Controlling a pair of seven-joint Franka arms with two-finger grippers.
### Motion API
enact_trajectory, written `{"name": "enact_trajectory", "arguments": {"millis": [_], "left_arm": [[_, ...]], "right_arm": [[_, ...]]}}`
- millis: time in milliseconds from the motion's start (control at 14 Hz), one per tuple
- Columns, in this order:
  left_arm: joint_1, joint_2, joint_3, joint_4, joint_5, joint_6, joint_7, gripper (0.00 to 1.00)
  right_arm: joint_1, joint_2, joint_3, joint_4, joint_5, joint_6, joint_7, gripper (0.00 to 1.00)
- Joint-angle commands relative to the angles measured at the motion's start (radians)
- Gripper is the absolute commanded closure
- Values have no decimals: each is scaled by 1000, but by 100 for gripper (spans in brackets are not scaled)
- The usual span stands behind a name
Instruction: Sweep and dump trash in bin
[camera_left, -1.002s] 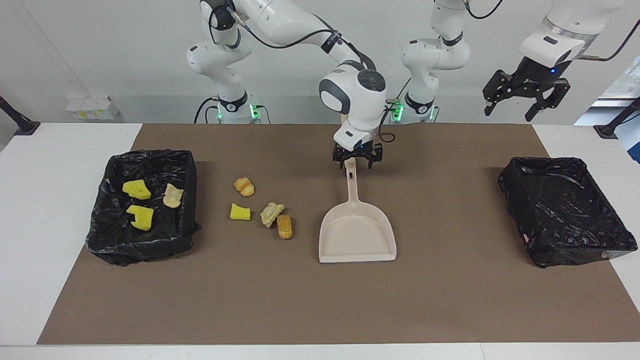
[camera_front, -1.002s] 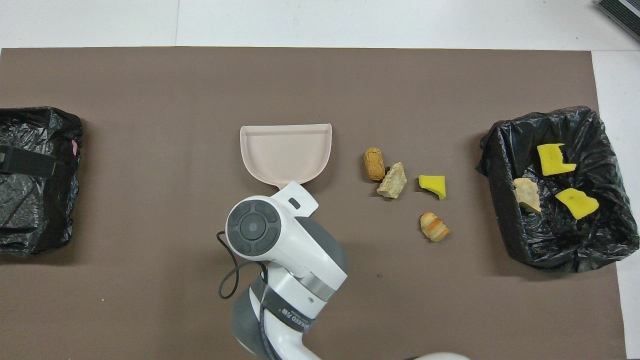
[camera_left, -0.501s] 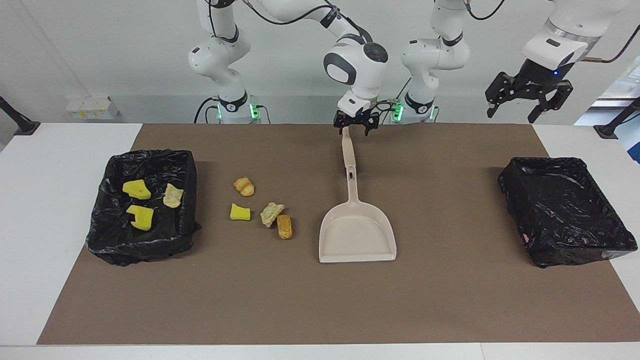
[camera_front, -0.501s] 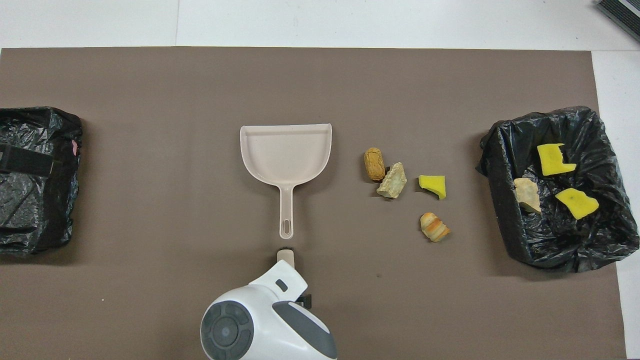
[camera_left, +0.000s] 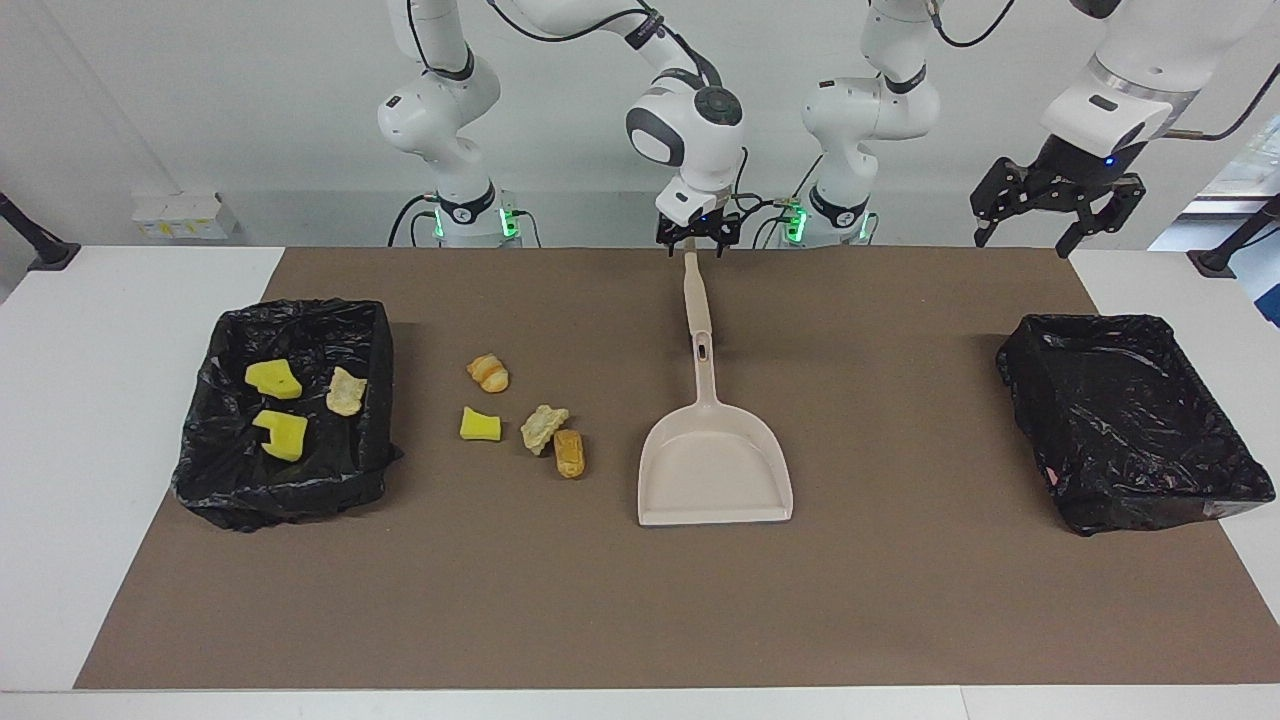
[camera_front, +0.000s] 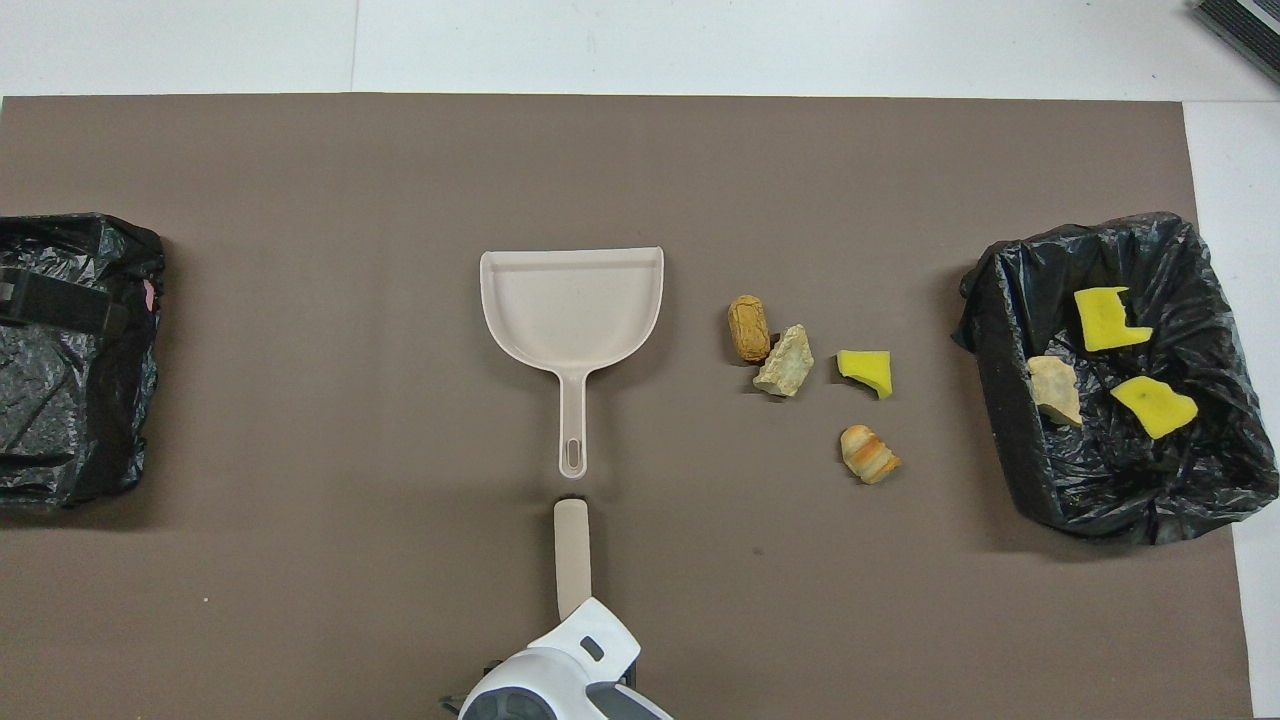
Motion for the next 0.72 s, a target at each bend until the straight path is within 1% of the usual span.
{"name": "enact_trajectory", "arguments": {"millis": [0, 72, 143, 215, 358, 429, 572, 644], "left_arm": [[-3, -92, 0, -138, 7, 57, 7, 0], [-6, -94, 0, -140, 8, 63, 9, 0], [-3, -86, 0, -129, 10, 65, 10, 0], [0, -82, 0, -123, 13, 74, 12, 0], [5, -73, 0, -100, 8, 65, 13, 0], [6, -56, 0, -89, 7, 57, 13, 0], [0, -31, 0, -60, 8, 50, 13, 0], [-3, -7, -6, -46, 10, 51, 12, 0]], "right_arm": [[-8, -35, 2, -37, 37, 20, -42, 45], [-8, -35, 2, -37, 37, 20, -44, 57], [-8, -36, 2, -37, 37, 13, -48, 72], [-8, -39, 2, -36, 37, -6, -59, 99], [-8, -39, 2, -15, 37, -61, -56, 100], [-14, -41, 0, 1, 37, -76, -53, 100], [-40, -81, -4, 21, 39, -133, -41, 100], [-77, -111, -6, 30, 39, -185, -39, 100]]}}
